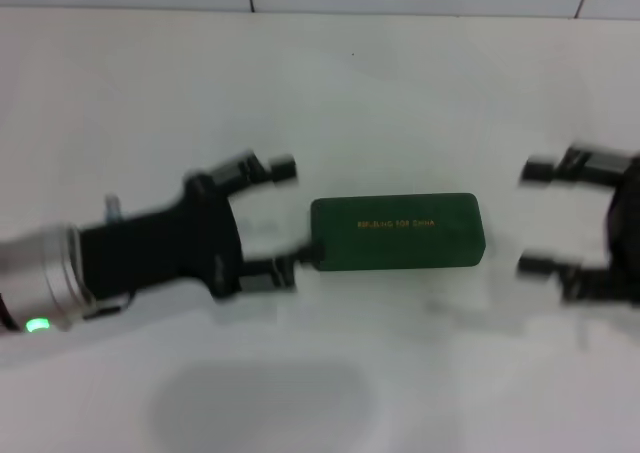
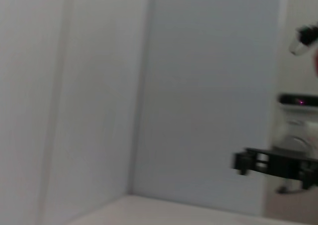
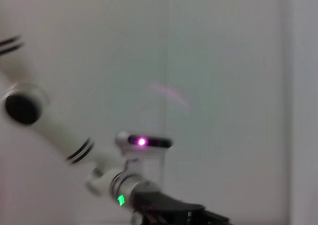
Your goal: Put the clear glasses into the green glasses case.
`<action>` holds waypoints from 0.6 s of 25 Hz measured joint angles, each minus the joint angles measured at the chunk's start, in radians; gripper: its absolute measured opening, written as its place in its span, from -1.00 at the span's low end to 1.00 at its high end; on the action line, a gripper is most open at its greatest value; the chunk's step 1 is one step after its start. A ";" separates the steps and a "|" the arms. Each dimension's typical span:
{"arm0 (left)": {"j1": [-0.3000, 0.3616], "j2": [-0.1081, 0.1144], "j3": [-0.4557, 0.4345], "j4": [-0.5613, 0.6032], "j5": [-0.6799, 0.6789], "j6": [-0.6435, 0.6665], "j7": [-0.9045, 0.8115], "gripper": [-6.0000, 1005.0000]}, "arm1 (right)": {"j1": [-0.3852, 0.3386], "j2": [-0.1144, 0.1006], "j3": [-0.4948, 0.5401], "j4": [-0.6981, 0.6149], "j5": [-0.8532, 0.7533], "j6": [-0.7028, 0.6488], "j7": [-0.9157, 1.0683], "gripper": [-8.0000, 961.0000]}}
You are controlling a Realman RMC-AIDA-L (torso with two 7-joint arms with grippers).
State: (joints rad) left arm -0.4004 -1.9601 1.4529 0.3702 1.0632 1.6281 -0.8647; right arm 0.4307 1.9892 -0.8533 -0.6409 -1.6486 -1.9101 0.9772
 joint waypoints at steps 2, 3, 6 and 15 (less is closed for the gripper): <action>0.013 -0.012 -0.003 0.023 0.051 0.010 0.019 0.63 | 0.000 0.017 -0.014 0.002 -0.037 0.011 -0.032 0.45; 0.017 -0.016 -0.006 0.031 0.061 0.012 0.020 0.66 | 0.003 0.023 -0.019 0.003 -0.048 0.017 -0.036 0.50; 0.020 -0.021 -0.009 0.037 0.068 0.015 0.021 0.76 | 0.009 0.024 -0.033 0.015 -0.056 0.030 -0.038 0.65; 0.017 -0.022 -0.009 0.035 0.070 0.020 0.022 0.78 | 0.021 0.028 -0.036 0.061 -0.049 0.073 -0.063 0.82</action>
State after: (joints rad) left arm -0.3834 -1.9825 1.4438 0.4055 1.1330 1.6480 -0.8431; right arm 0.4514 2.0174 -0.8893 -0.5798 -1.6974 -1.8372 0.9146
